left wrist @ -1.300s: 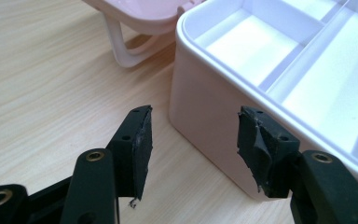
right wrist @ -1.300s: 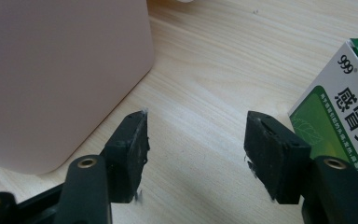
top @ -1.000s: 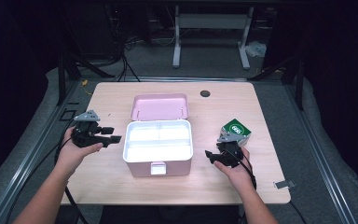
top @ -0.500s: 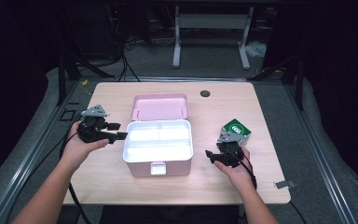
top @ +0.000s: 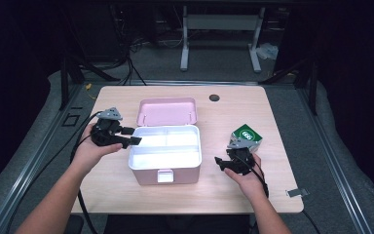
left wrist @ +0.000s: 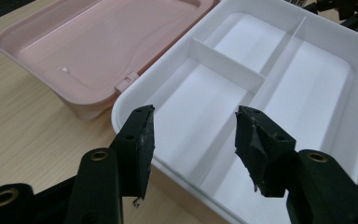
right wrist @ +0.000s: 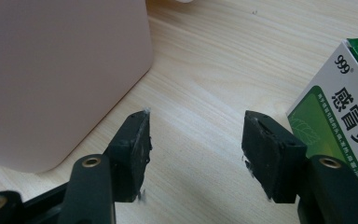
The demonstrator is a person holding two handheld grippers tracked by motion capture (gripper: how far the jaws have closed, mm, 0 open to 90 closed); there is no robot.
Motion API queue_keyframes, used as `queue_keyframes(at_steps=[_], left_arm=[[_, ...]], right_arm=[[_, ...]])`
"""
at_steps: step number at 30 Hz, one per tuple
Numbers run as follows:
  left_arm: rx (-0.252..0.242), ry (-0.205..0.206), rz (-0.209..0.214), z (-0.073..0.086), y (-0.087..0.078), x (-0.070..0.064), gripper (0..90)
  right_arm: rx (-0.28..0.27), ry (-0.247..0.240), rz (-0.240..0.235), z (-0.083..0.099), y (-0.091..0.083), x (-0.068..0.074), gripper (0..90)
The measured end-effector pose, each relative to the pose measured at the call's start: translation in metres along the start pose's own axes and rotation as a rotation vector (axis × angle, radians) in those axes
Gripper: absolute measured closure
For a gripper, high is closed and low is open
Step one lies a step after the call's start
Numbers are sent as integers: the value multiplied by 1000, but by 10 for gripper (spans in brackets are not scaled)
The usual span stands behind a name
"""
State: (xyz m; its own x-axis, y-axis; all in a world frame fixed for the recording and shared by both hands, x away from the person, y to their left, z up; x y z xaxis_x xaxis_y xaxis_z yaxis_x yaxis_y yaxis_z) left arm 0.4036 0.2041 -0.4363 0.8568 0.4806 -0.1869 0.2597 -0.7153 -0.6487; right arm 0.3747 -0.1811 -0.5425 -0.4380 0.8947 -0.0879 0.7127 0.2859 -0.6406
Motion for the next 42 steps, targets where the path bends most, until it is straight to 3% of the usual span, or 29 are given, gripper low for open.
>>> queue_keyframes(at_steps=[7,23,28,32,42], left_arm=[[18,20,-1,-10,7,-5,496],[102,90,52,-25,31,-20,570],[153,142,53,-30,38,-25,614],[223,196,43,-33,42,-28,650],[367,285,50,-47,52,-40,727]], right_arm=[[-1,-1,1,0,0,-1,415],[-1,-10,-3,0,0,0,415],[-2,-14,-3,0,0,0,415],[-1,-14,-3,0,0,0,415],[1,-18,-7,0,0,1,416]])
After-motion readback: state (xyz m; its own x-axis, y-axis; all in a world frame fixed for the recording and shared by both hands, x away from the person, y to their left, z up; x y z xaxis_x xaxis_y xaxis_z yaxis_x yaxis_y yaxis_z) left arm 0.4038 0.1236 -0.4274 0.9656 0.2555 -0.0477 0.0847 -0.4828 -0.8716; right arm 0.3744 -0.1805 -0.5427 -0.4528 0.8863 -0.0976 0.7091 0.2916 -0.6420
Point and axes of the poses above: each handheld gripper's, and its own axes: y roughly forward along the jaws, z roughly out of its underside, x roughly to its left, the point moved 3 cm from there along y, roughly forward along the jaws, and after that the axes turned 10 degrees about z, right-handed, at the moved point
